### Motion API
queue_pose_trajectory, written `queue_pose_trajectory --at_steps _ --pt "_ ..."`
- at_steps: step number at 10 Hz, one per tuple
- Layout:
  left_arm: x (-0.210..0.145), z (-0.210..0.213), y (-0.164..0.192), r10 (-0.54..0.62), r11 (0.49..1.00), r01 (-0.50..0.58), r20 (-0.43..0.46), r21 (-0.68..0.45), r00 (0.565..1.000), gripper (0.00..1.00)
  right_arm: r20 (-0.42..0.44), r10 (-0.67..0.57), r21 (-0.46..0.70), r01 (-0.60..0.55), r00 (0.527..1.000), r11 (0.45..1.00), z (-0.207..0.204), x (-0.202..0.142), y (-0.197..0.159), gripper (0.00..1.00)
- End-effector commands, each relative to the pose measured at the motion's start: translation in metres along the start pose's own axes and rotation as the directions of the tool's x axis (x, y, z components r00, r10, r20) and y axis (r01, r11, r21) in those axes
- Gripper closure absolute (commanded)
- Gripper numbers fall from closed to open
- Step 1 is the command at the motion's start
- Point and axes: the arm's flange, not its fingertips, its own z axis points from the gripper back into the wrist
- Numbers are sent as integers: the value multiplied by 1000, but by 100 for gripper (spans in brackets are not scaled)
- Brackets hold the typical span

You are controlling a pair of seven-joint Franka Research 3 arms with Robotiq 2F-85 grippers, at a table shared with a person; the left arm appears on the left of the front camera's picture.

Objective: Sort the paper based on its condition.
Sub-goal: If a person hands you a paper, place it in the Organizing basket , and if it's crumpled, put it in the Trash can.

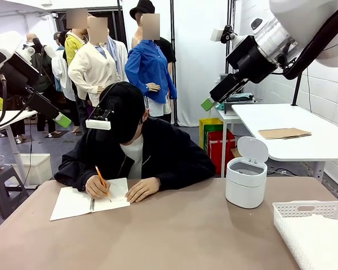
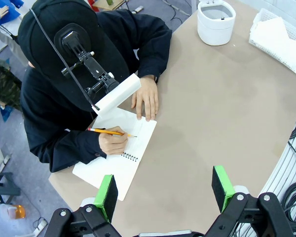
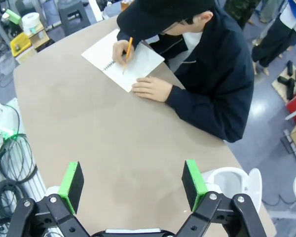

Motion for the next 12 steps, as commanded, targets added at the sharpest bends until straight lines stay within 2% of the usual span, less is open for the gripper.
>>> queue_pose_trajectory --at_steps 1,2,12 --pt "0 0 -2 12 1000 -12 -5 9 1000 0 1 33 -4 -33 999 999 0 -9 -4 0" --pt "0 0 -2 12 1000 -12 -5 9 1000 0 0 0 0 0 1000 1000 0 0 0 0" --pt "0 0 -2 12 1000 -12 -5 9 1000 0 0 0 0 0 1000 1000 0 0 0 0"
